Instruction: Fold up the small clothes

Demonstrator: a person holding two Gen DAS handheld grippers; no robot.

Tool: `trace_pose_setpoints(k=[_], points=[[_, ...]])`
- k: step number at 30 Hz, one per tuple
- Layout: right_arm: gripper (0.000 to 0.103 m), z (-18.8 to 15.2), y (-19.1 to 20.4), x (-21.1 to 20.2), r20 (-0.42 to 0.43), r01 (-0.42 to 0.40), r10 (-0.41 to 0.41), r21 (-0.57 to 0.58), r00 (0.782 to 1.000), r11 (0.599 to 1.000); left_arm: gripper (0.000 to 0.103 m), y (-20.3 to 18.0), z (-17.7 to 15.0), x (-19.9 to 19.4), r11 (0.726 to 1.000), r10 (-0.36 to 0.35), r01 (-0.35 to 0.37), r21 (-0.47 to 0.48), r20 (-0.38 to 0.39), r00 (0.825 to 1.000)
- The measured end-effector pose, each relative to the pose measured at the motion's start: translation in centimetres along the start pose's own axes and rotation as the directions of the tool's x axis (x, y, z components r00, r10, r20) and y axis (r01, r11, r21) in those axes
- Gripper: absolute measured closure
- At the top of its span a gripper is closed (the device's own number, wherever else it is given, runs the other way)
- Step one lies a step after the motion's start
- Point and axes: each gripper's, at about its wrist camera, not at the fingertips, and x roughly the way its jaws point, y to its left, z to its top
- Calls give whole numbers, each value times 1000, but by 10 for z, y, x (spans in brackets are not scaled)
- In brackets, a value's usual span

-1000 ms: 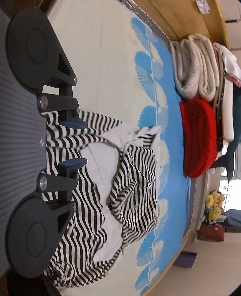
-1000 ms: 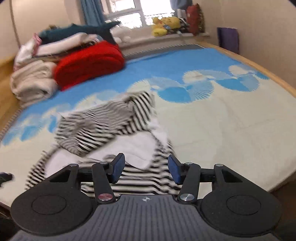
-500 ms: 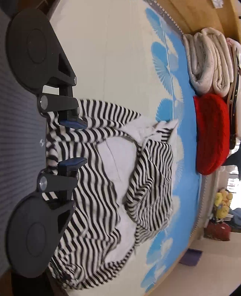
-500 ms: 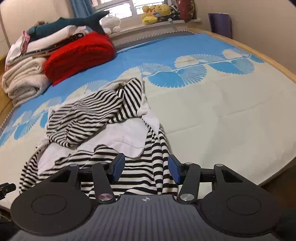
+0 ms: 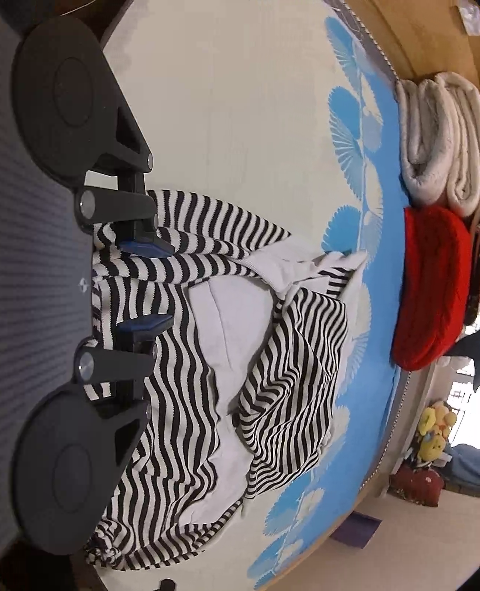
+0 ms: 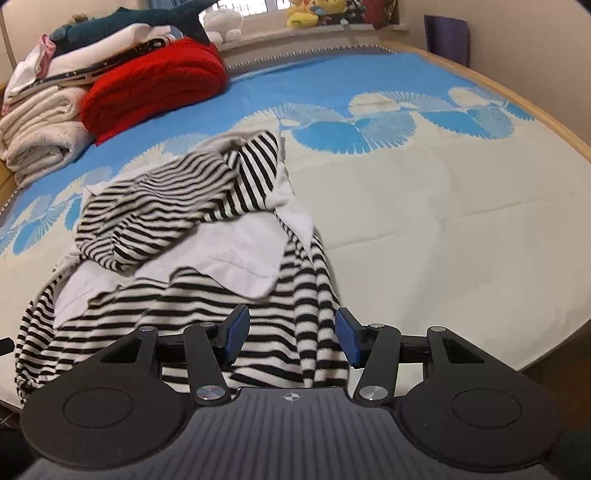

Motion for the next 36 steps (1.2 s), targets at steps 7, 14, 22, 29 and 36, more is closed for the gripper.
trace_pose_setpoints(k=[7, 14, 22, 29, 36], points=[[49, 0, -11, 3, -22, 8, -7, 49, 1000, 999, 64, 24, 2, 8, 984, -45, 34, -174, -61, 997], [47, -4, -23, 22, -107, 37, -26, 105, 994, 994, 41, 45, -5, 24, 947, -37, -16, -322, -158, 987], [46, -15, -25, 47, -198, 54, -23, 151, 980, 987, 32, 58, -14, 40, 923, -26, -67, -379, -236, 971], [45, -25, -21, 61, -233, 87, -56, 124, 971, 989, 31, 51, -22, 52, 937, -10, -85, -339, -268, 963], [94, -26, -11, 56, -196, 42, -28, 69, 980, 997, 84, 40, -21, 51, 965, -10, -55, -257, -243, 970]])
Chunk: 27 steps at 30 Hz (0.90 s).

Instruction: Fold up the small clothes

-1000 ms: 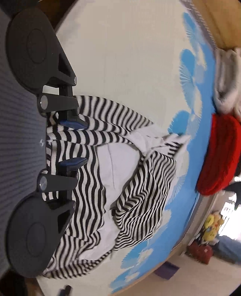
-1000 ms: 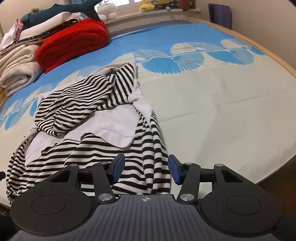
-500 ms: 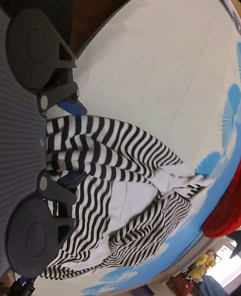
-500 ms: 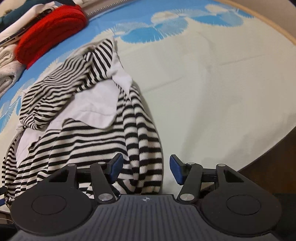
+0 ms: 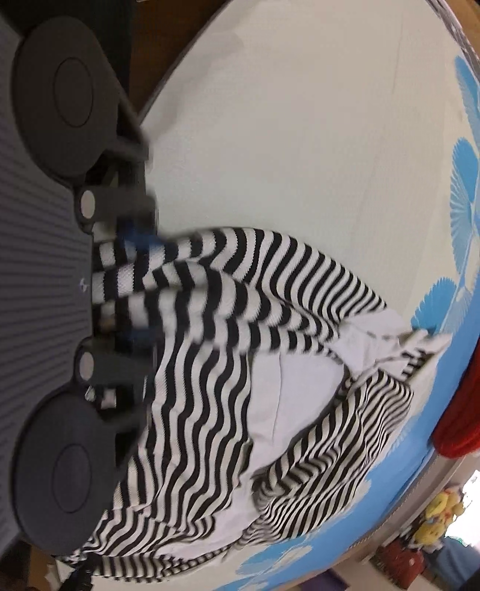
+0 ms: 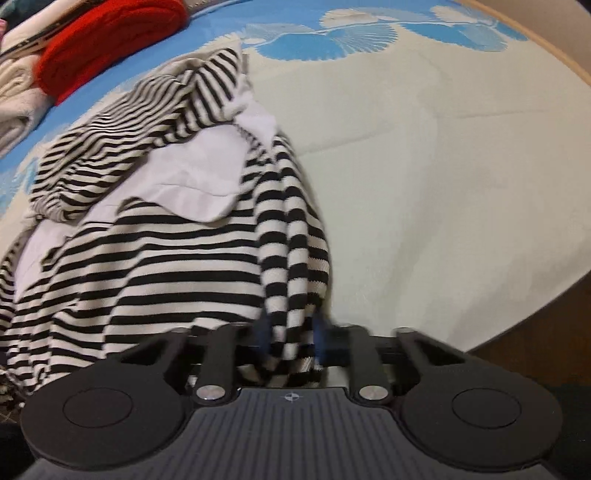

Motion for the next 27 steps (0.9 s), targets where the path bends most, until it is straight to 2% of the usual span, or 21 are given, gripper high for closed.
trace_pose_setpoints(k=[1, 2, 6, 7, 10, 12, 13, 15, 18, 21, 27], points=[[95, 0, 0, -3, 12, -1, 1, 4, 1000, 1000, 91, 0, 0, -3, 1000, -17, 17, 2, 7, 1000], [97, 2, -3, -9, 34, -5, 4, 22, 999, 1000, 93, 0, 0, -7, 1000, -23, 23, 6, 19, 1000], [97, 12, -17, -43, 147, -20, 6, 97, 989, 995, 93, -2, 0, -39, 995, -102, 101, 16, 92, 990], [97, 13, -20, -46, 146, -12, -3, 98, 989, 995, 93, -4, -2, -44, 993, -112, 109, 34, 98, 989], [97, 9, -28, -30, 39, 13, -18, 113, 999, 994, 92, -4, -5, -31, 996, -76, 74, 55, 30, 997], [95, 5, -32, -13, -46, 20, -14, 132, 999, 991, 87, 4, -5, -17, 999, -52, 52, 12, -33, 998], [94, 4, -31, -9, -64, 30, -22, 130, 998, 991, 80, 8, -4, -11, 999, -50, 49, -19, -56, 997], [82, 4, -27, -7, -61, 61, -55, 100, 997, 993, 72, 13, 0, -8, 998, -46, 42, -51, -66, 997], [74, 3, -23, -6, -59, 82, -78, 71, 995, 994, 70, 11, 0, -9, 999, -43, 41, -35, -64, 997], [69, -1, -21, -5, -66, 86, -81, 62, 994, 994, 70, 8, 0, -9, 999, -33, 32, -19, -64, 997], [69, -8, -11, -2, -94, 73, -73, -3, 993, 997, 70, 7, -3, -5, 1000, -21, 22, 11, -65, 998]])
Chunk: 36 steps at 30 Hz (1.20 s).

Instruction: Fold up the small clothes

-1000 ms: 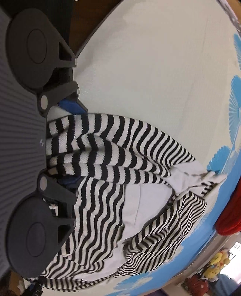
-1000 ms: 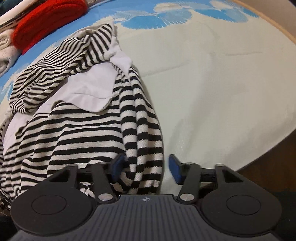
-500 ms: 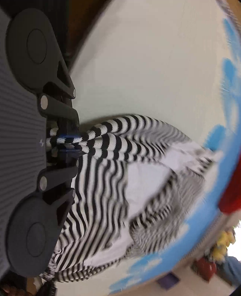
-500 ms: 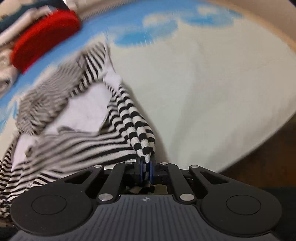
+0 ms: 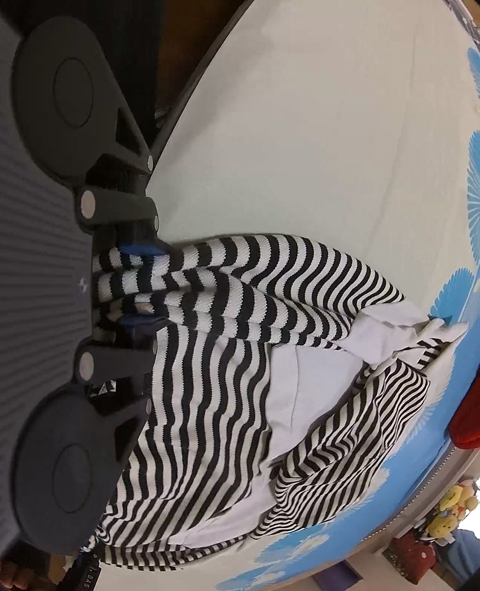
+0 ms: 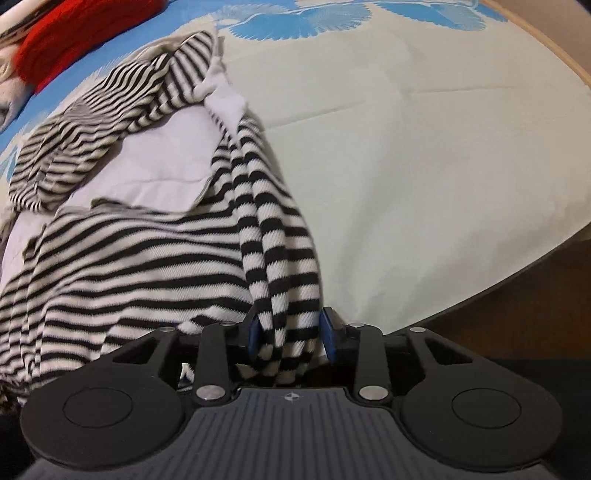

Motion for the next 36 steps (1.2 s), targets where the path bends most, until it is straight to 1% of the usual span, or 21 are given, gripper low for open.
trace_pose_setpoints(k=[1, 3, 4, 5, 6, 8, 11, 15, 17, 19, 21, 25, 27, 30, 33, 34, 36], points=[[69, -1, 2, 0, 0, 2, -2, -12, 1000, 1000, 71, -1, 0, 0, 1000, 4, -4, 8, 2, 1000], [70, -3, 4, -1, 3, 4, -4, -34, 1000, 999, 75, -2, -1, 1, 1000, 4, -4, 20, 6, 1000], [73, -3, 4, -1, 4, -3, 3, -36, 1000, 999, 82, -3, -1, 1, 1000, 0, 0, 26, 10, 1000], [84, -3, 3, -3, 5, -22, 22, -36, 1000, 999, 87, -5, -2, 0, 999, -5, 4, 34, 15, 1000], [90, -3, 3, -4, 8, -36, 37, -36, 999, 999, 89, -6, -2, 0, 999, -7, 6, 42, 21, 1000], [93, -3, 3, -7, 23, -38, 39, -46, 999, 998, 92, -10, -3, -3, 998, -8, 6, 67, 36, 999], [94, -2, -1, -13, 47, -55, 56, -20, 997, 998, 93, -11, -4, -10, 996, -15, 10, 83, 59, 998], [95, 1, -5, -26, 100, -88, 87, 12, 991, 996, 93, -11, -5, -21, 995, -27, 17, 97, 102, 994], [95, 2, -5, -39, 138, -115, 111, 25, 984, 993, 93, -16, -6, -32, 990, -30, 10, 137, 142, 989], [95, 4, -2, -54, 179, -119, 117, -4, 977, 993, 94, -27, -8, -45, 979, -33, -4, 204, 181, 983], [95, 7, 5, -74, 228, -122, 129, -48, 965, 991, 94, -34, -6, -63, 970, -63, 8, 244, 218, 974], [96, 13, 3, -118, 309, -186, 191, -47, 931, 981, 94, -36, 5, -100, 966, -107, 34, 256, 279, 954], [96, 13, -2, -141, 336, -216, 221, -54, 916, 975, 94, -35, 5, -118, 961, -126, 42, 273, 296, 947], [96, 8, -13, -175, 368, -264, 269, -65, 890, 962, 94, -29, -1, -144, 951, -156, 64, 303, 289, 945], [96, -5, -27, -209, 398, -312, 314, -73, 862, 947, 94, -22, -14, -167, 942, -184, 99, 322, 245, 952], [96, -10, -31, -218, 405, -322, 324, -77, 855, 944, 94, -20, -19, -174, 937, -194, 108, 331, 237, 952], [96, -17, -36, -229, 408, -332, 332, -75, 851, 940, 94, -18, -24, -184, 931, -209, 122, 345, 228, 951]])
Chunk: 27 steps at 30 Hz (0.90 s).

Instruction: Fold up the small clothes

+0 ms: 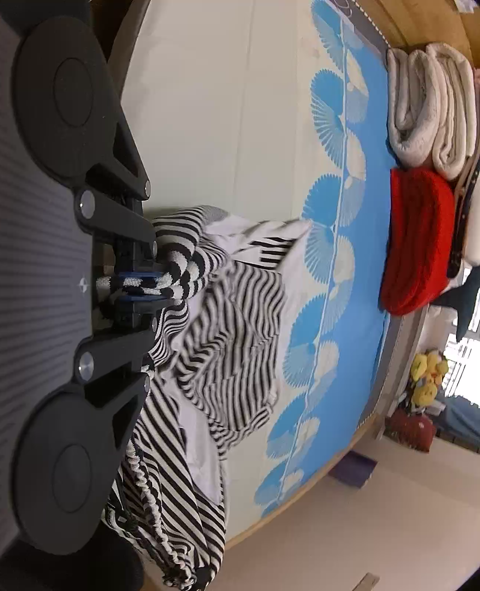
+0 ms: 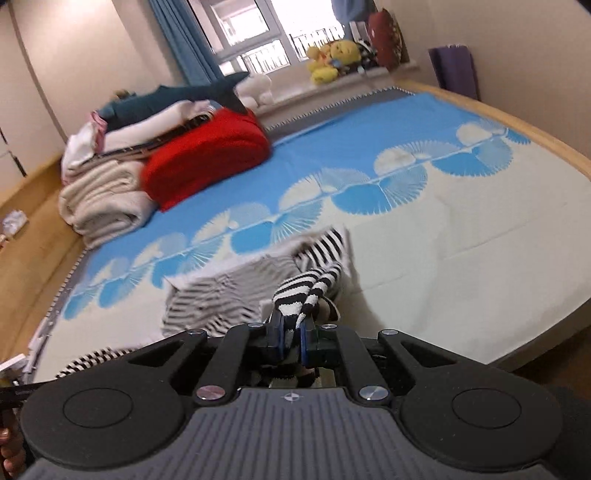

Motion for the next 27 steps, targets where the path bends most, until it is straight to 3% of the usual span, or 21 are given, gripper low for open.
trace_pose_setpoints(k=[6, 8, 11, 17, 20, 22, 23, 25, 27], points=[[96, 3, -9, 25, -53, 38, -37, 19, 998, 999, 94, 4, 10, 14, 1000, -24, 24, 18, -7, 1000], [96, 10, -14, 48, -85, 39, -37, 15, 996, 999, 94, 13, 24, 36, 999, -35, 35, 2, -23, 999], [96, 28, -19, 89, -125, 55, -56, -13, 991, 998, 94, 34, 53, 81, 992, -88, 81, -97, -70, 994], [96, 69, -22, 197, -214, 107, -118, -65, 970, 992, 93, 49, 106, 177, 994, -68, 56, -95, -130, 989], [88, 77, -28, 251, -281, 140, -163, -99, 946, 985, 81, 64, 112, 214, 993, -66, 51, -110, -139, 988], [80, 78, -38, 264, -255, 174, -184, -59, 949, 983, 71, 85, 108, 230, 979, -90, 52, -198, -187, 978], [75, 77, -44, 264, -228, 183, -187, -40, 956, 982, 71, 94, 111, 232, 969, -72, 20, -247, -202, 977], [74, 82, -53, 261, -223, 201, -193, 11, 956, 980, 65, 110, 117, 215, 947, -91, 55, -316, -102, 991], [69, 87, -57, 251, -177, 167, -163, 9, 971, 986, 57, 119, 119, 204, 944, -109, 87, -320, -52, 993]])
